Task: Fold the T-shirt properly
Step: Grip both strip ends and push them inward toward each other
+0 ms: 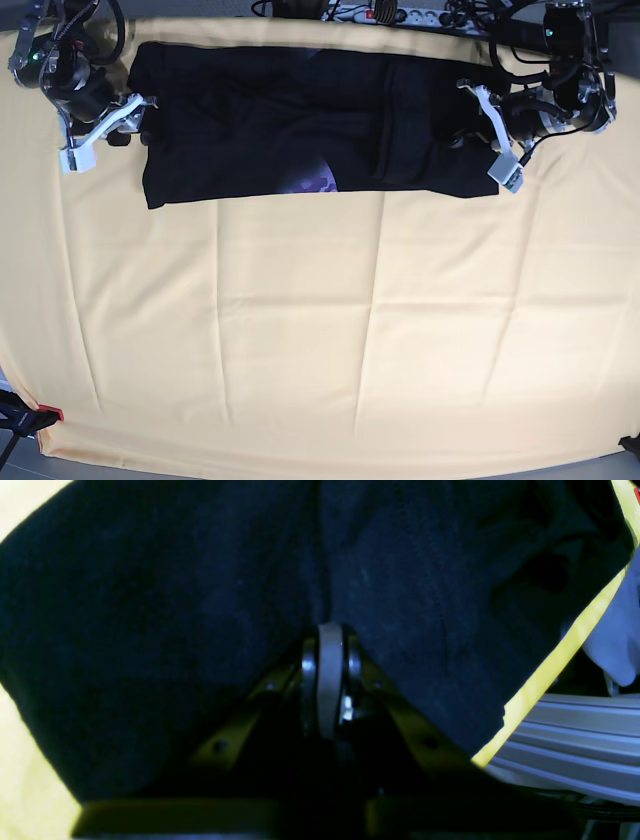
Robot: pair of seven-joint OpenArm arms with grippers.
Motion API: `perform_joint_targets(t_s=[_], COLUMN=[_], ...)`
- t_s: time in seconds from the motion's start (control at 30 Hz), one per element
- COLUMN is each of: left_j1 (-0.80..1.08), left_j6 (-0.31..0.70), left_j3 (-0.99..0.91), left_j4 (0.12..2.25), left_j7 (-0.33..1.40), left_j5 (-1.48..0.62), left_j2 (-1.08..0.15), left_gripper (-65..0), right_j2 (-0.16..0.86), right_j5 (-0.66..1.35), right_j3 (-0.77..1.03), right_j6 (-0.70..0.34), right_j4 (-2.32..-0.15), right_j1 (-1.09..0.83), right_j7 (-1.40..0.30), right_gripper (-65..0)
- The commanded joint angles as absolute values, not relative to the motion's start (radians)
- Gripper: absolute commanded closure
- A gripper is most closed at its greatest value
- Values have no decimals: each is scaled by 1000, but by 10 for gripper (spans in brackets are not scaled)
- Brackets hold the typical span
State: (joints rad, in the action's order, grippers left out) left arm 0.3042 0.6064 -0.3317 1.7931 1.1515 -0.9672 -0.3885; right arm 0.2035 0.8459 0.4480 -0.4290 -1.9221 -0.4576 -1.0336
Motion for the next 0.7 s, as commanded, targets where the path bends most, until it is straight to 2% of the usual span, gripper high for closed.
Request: perform_joint_targets(t_s=[0.0, 0.13, 0.4, 0.57, 0.67], left_j1=[299, 299, 300, 299, 299], left_j6=[607, 607, 606, 606, 606], left_j3=[-335, -335, -335, -335, -335], left_j4=[1805, 1805, 1805, 1805, 1805], left_j7=[1140, 1140, 1140, 1140, 1140], left_j5=[-976, -976, -980, -981, -981], left_j2=[-405, -405, -405, -405, -405], left_gripper=[0, 0, 0, 0, 0], right_j2=[204, 181, 179, 180, 178], right_j5=[872, 966, 1210, 1230, 1198], right_j3=[453, 453, 453, 453, 452], right_j6=[-448, -503, -630, -674, -692], right_j4=[-1916, -1871, -1863, -1863, -1863], right_j1=[-454, -454, -454, -454, -454], right_j7=[-1033, -1045, -1189, -1198, -1168], right_gripper=[-412, -411, -411, -408, -364])
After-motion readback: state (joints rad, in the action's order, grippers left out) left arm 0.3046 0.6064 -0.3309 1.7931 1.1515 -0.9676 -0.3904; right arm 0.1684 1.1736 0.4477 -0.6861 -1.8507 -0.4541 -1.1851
